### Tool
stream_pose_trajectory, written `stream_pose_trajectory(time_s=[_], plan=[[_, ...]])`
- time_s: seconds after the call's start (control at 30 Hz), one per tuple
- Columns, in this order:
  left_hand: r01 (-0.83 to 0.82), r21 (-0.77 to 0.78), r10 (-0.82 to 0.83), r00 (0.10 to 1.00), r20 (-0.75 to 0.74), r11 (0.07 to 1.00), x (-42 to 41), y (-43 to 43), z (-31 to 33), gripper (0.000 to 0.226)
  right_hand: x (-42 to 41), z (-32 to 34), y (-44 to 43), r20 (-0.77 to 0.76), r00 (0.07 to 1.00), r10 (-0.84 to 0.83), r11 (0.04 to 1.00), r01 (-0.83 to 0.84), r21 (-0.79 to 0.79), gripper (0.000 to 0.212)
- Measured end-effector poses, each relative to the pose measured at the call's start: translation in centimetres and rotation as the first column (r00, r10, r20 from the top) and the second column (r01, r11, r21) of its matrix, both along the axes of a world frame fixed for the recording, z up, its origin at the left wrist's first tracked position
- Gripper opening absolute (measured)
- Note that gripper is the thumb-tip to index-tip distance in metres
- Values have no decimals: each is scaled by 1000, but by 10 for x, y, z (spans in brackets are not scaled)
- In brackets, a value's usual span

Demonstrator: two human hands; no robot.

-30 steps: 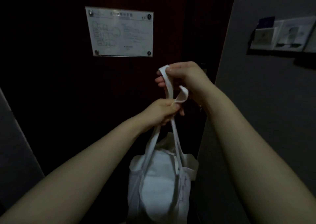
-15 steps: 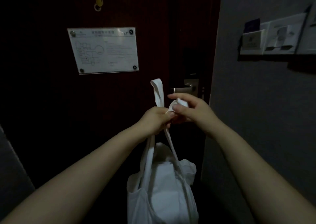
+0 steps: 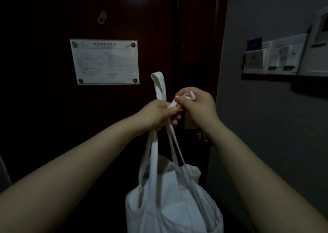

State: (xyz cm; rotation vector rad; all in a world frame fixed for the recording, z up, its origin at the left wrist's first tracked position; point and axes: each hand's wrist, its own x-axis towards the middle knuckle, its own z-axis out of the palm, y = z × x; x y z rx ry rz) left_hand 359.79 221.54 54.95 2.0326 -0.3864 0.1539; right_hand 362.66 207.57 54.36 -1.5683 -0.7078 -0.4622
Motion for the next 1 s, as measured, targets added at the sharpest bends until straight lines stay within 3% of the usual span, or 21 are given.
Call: stream_pose_trajectory(time_s=[0.07,0.17,0.27,0.4,0.47,0.57,0.63,0.73,0.8,0.9,1.0], plan=[[-14,119,10,999,34,993,5,-2,5,19,7,5,0,70,995,-67,998,66,4,20],[-26,266,-2,995,104,964,14,3,14,61,16,11,1,135,983,-124,991,116,69,21],[-125,448,-4,961,275,885,24,7,23,79,32,18,5,93,984,-151,976,134,170,20],[-337,552,-146,742,654,763,50,23,25,69,64,33,13,-147,989,-25,968,60,243,13],[-368,641,-269,686,676,673,62,35,28,67,79,36,17,-261,958,114,955,-33,296,3],[-461,736,-383,645,661,495,76,50,35,62,93,33,24,-354,907,229,934,-103,341,18],[-503,743,-424,613,667,441,80,55,40,58,99,31,30,-388,876,288,906,-118,406,27],[-424,713,-378,635,673,558,82,55,45,49,104,31,35,-420,851,317,884,-104,456,26],[-296,664,-258,755,603,687,82,51,50,45,108,29,37,-421,857,296,897,-99,430,14],[-133,532,-99,917,386,836,83,53,54,41,109,19,46,-446,861,243,953,-128,273,3],[-79,386,-45,952,302,919,85,57,55,31,100,0,66,-505,823,261,965,-214,150,16]])
